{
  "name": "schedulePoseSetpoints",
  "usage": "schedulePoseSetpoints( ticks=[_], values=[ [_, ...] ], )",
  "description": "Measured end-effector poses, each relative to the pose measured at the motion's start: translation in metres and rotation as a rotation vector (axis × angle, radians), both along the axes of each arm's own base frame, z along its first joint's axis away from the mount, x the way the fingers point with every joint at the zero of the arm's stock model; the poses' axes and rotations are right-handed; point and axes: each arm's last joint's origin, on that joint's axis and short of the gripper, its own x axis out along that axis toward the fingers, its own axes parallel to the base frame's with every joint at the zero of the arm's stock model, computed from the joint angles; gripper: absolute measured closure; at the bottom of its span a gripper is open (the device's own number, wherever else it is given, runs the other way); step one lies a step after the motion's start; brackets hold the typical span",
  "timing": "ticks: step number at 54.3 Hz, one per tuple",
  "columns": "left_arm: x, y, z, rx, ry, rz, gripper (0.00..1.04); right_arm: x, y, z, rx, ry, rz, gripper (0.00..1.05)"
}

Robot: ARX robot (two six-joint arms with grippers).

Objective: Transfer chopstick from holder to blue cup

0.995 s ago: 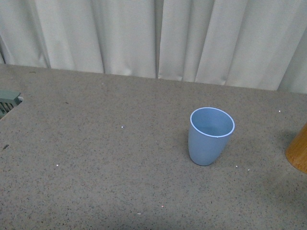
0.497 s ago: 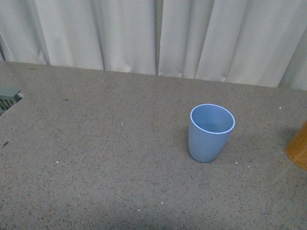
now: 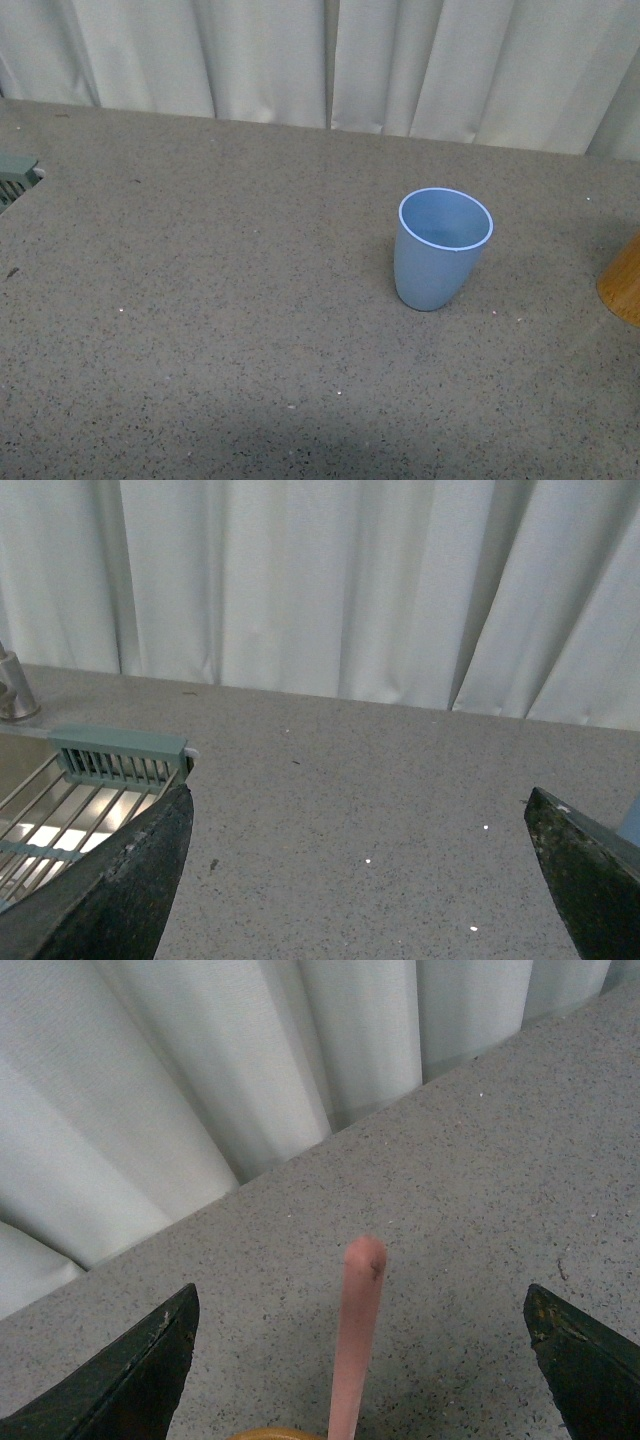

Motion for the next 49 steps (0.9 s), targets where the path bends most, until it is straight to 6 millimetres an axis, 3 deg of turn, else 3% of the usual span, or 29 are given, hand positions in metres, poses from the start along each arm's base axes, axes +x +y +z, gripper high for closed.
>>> schedulePoseSetpoints(
  ticks=[12, 33, 42, 49],
  values=[
    [0.0, 0.0, 0.0, 0.0, 0.0, 0.0, 0.07, 0.014, 0.0, -0.012, -0.011, 0.046, -0.014, 0.1],
    [0.0, 0.0, 0.0, 0.0, 0.0, 0.0, 0.07, 0.023, 0.006, -0.014, -0.017, 0.042, -0.011, 0.1],
    [0.0, 0.0, 0.0, 0.0, 0.0, 0.0, 0.07, 0.024, 0.006, -0.02, -0.021, 0.061, -0.018, 0.43],
    [0.0, 0.0, 0.0, 0.0, 0.0, 0.0, 0.07, 0.024, 0.006, -0.019, -0.023, 0.06, -0.019, 0.61]
  ],
)
